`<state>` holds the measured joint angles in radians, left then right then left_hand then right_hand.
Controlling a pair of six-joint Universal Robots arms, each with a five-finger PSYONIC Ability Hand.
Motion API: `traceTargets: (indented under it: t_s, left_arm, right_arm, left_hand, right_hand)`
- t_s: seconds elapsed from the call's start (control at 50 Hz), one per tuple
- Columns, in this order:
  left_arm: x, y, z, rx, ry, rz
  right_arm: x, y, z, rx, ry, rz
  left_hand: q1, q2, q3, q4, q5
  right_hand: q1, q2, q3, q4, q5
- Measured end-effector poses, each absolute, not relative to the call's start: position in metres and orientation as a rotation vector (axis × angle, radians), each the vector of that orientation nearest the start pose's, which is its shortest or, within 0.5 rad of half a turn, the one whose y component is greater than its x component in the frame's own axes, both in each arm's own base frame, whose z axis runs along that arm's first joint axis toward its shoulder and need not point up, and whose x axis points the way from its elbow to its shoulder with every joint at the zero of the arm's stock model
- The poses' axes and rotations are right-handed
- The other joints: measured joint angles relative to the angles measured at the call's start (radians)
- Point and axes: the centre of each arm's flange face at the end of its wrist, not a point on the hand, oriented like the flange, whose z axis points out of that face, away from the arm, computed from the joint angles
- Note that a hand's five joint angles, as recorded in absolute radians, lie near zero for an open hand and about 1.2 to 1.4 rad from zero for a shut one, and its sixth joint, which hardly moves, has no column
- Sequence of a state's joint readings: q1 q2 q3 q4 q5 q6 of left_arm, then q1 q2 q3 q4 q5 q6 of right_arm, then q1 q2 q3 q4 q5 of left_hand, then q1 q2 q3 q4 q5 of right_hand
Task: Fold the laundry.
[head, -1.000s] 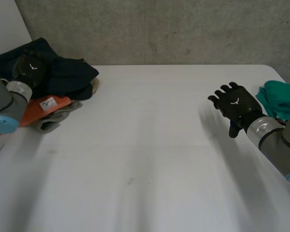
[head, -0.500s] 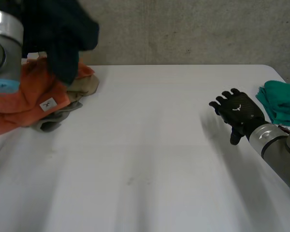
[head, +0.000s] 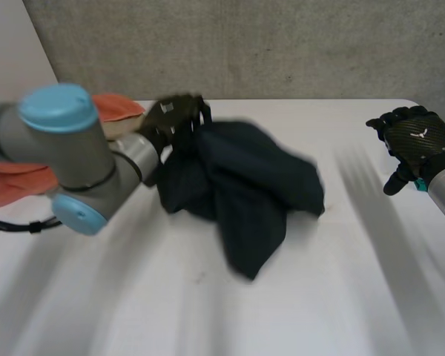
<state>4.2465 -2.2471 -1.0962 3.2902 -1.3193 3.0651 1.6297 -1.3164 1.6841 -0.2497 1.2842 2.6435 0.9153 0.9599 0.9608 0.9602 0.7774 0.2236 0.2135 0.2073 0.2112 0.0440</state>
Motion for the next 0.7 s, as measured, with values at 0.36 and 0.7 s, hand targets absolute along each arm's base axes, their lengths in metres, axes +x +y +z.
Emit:
traceTargets:
  t_s: [0.36, 0.7]
  left_arm:
    - [-0.305, -0.312, 0.231, -0.635, -2.111, 1.914]
    - [-0.277, -0.260, 0.186, -0.638, -2.277, 1.777]
  right_arm:
    - [0.196, -0.294, 0.225, -0.896, 2.260, -1.920]
    - [0.282, -0.232, 0.199, -0.731, 2.213, -1.481]
  left_hand:
    - [-0.360, -0.406, -0.400, -0.414, -0.418]
    - [-0.406, -0.447, -0.445, -0.459, -0.458]
  right_hand:
    - [0.000, 0.000, 0.000, 0.000, 0.000]
    - [0.000, 0.000, 0.000, 0.000, 0.000]
